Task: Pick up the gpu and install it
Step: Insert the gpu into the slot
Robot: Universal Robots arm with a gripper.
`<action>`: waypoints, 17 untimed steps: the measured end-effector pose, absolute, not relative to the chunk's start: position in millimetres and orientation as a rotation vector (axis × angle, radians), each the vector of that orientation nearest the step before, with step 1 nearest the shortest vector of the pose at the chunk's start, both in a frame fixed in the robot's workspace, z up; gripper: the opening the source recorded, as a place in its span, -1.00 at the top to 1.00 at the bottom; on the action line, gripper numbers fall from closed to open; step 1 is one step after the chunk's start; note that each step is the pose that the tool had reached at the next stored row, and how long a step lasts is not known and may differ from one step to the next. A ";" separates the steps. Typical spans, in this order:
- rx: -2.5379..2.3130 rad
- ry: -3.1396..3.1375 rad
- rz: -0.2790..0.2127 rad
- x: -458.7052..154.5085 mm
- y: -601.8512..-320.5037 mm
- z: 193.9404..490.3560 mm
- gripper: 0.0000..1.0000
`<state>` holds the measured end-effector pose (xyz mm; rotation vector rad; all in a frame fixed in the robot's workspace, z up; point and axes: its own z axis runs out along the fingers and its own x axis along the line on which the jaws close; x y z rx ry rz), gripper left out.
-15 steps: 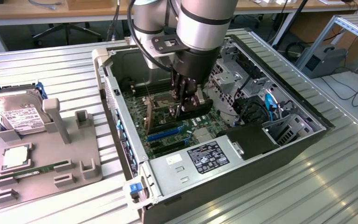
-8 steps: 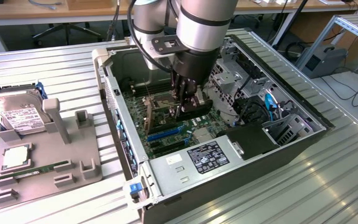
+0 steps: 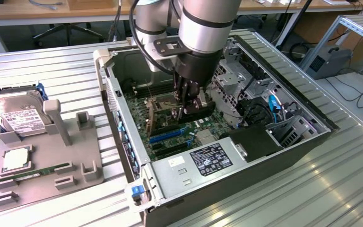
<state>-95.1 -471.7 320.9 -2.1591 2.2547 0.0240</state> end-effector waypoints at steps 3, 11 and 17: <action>-2.159 2.255 0.024 -95.1 -471.7 319.9 0.45; -2.159 2.255 0.024 -95.1 -471.7 317.5 0.45; -2.159 2.255 0.024 -95.1 -471.7 315.7 0.45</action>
